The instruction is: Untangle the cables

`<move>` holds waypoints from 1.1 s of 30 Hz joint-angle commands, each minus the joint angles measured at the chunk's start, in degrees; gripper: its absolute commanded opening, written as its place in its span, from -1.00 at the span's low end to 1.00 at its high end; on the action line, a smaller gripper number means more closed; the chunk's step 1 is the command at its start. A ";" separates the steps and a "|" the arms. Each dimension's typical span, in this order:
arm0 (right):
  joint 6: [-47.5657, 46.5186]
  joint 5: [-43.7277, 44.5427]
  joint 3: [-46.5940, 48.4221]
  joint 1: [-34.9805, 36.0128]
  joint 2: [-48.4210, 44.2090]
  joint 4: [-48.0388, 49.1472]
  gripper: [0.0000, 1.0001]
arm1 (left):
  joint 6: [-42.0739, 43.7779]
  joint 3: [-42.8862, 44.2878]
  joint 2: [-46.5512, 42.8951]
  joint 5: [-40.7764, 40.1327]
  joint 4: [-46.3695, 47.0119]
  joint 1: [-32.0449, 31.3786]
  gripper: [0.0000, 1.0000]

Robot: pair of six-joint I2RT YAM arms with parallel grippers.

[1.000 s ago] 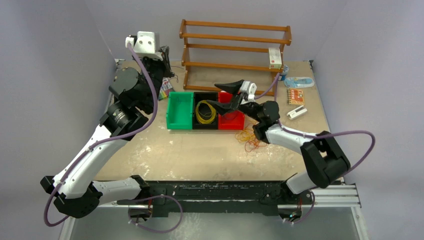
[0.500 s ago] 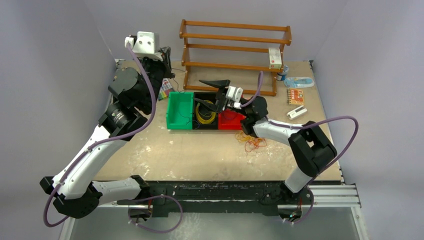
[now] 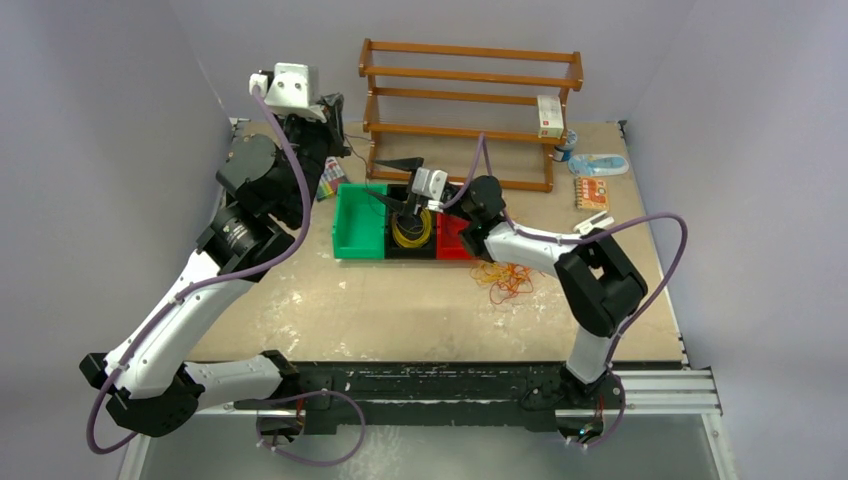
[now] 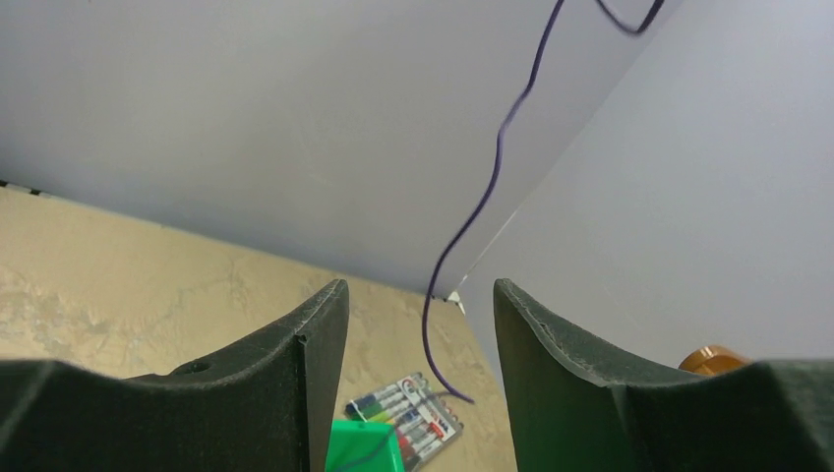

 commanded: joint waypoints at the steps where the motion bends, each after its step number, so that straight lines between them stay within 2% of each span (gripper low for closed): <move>1: -3.24 0.88 3.96 0.24 1.15 -1.32 0.13 | -0.78 2.45 -1.16 1.18 1.49 0.23 -1.00; 8: -3.30 3.51 6.24 0.21 4.77 -0.85 0.00 | -0.87 2.42 -1.22 1.44 1.49 0.25 -1.00; 14: -2.64 3.66 6.97 0.30 6.15 -0.07 -0.24 | -0.80 2.43 -1.25 1.37 1.40 0.29 -1.00; 21: -2.95 5.00 5.34 0.40 5.48 0.10 -0.41 | -0.83 2.26 -1.75 0.57 1.31 0.27 -1.00; 26: -2.04 6.76 3.63 0.35 3.69 -0.31 -0.76 | -0.78 1.99 -2.04 -0.46 1.49 0.24 -1.00; 28: -0.97 8.85 3.09 0.31 1.94 -1.45 -1.00 | -0.65 1.75 -2.23 -1.23 1.49 0.28 -1.00; 33: 1.15 16.21 5.38 0.30 -4.80 -13.16 -1.00 | -0.36 -0.48 -2.40 -4.66 1.90 0.28 -1.00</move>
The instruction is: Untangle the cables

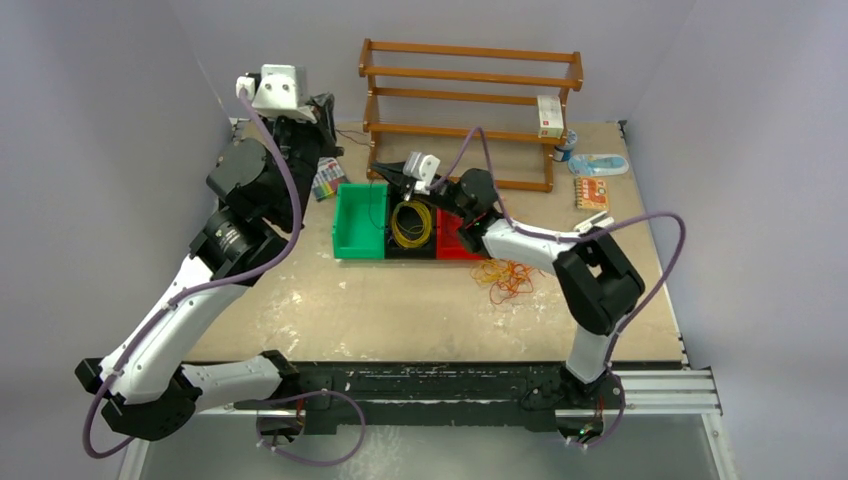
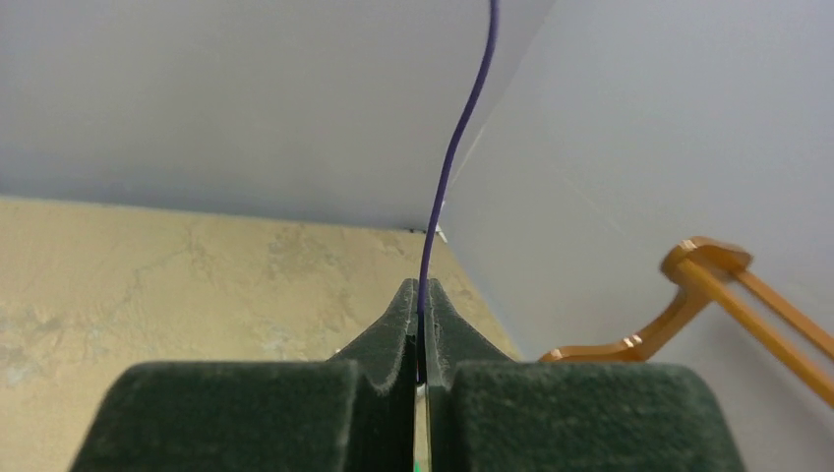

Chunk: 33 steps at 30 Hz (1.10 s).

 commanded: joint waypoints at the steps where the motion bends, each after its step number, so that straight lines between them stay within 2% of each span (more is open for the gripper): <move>1: 1.91 9.52 3.65 0.20 -9.42 -9.84 -1.00 | -0.34 -0.86 -1.04 -4.37 2.13 0.27 -1.00; 4: 1.86 16.62 7.10 0.21 -12.71 -19.61 -1.00 | -0.74 -2.39 -0.61 -5.48 2.08 0.26 -1.00; 15: 0.32 37.31 11.62 -0.92 -14.72 -32.95 -1.00 | -7.79 -9.95 4.40 -1.74 4.99 0.21 -1.00; 23: 3.50 40.77 10.44 -4.27 -13.37 -35.09 -1.00 | -17.28 -17.44 10.24 5.54 8.58 0.32 -1.00; 33: 10.23 41.99 6.94 -7.45 -11.80 -35.60 -1.00 | -21.69 -20.13 16.28 11.89 10.82 1.19 -1.00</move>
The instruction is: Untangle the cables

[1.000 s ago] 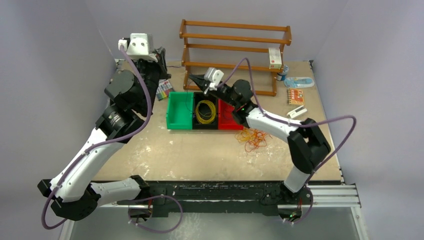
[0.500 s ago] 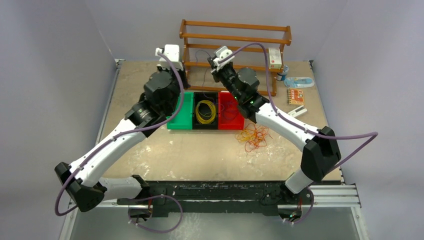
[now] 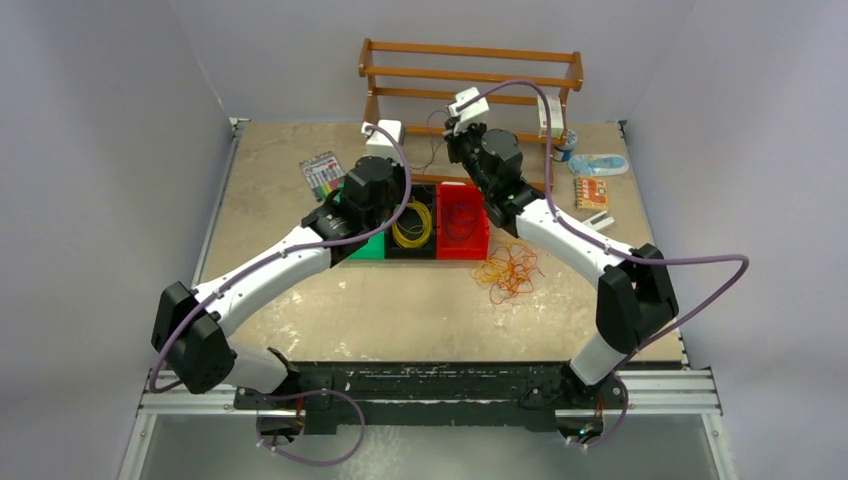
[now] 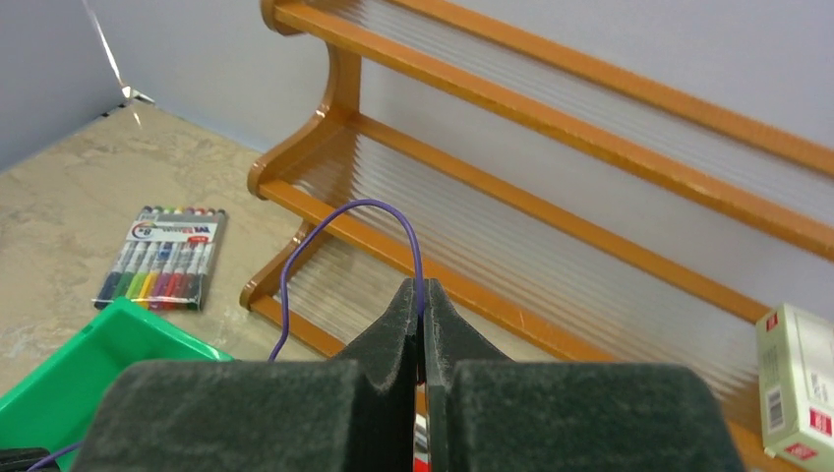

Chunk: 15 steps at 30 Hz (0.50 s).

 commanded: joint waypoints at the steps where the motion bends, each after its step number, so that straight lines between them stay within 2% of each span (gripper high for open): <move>1: 3.84 2.62 -1.03 -0.99 -0.35 0.81 -1.00 | -3.46 -0.17 0.79 4.15 4.88 0.42 -1.00; 9: 5.40 4.83 -3.90 -2.24 -1.81 0.31 -1.00 | -4.41 -0.25 3.15 6.42 5.46 0.41 -1.00; 15: 7.19 5.41 -7.86 -2.90 -1.00 0.66 -1.00 | -5.96 -1.97 4.89 7.41 9.21 0.42 -1.00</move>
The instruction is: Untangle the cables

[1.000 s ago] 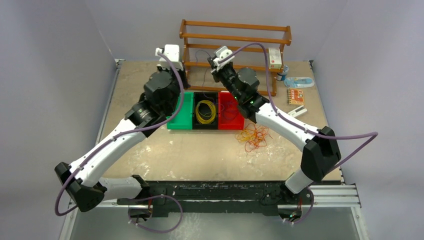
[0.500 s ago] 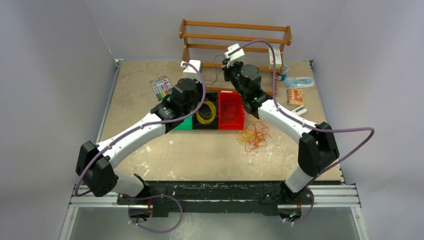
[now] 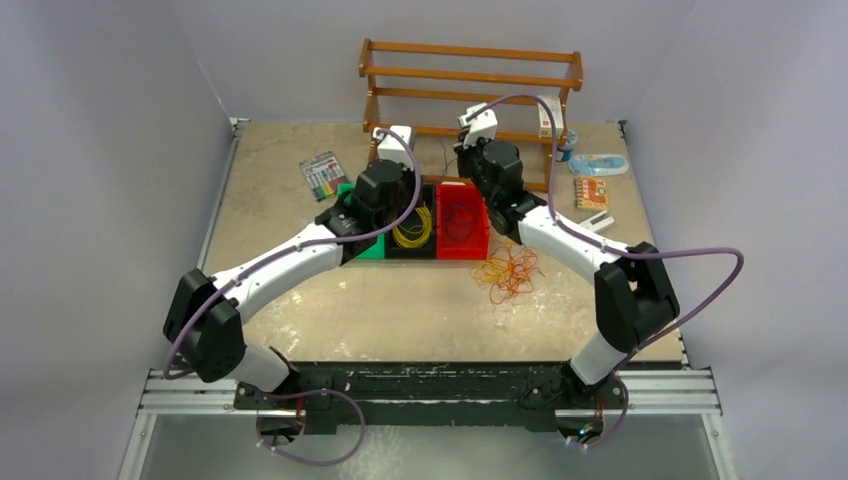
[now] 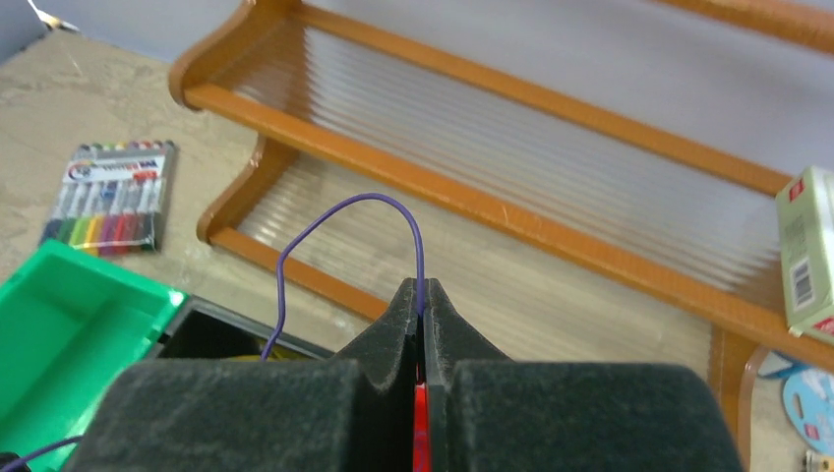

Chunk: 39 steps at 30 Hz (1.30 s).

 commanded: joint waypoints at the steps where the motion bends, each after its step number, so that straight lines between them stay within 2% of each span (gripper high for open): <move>1: 2.23 1.89 -2.74 -0.66 -0.64 2.34 -1.00 | -2.28 -1.81 1.07 1.66 6.66 0.36 -1.00; 8: 4.20 3.53 -6.55 -1.30 0.16 2.09 -1.00 | -2.35 -1.70 4.13 3.54 10.14 0.32 -1.00; 20: 7.88 3.76 -10.83 -4.52 -1.91 -5.30 -1.00 | -2.13 1.41 11.27 5.44 15.29 0.28 -1.00; 28: 7.30 6.82 -10.40 -5.29 -1.32 -7.86 -1.00 | -2.41 4.59 15.89 8.19 16.38 0.30 -1.00; 39: 7.38 1.71 -9.56 -5.25 -2.22 -9.01 -1.00 | -2.49 6.95 22.98 9.69 20.04 0.27 -1.00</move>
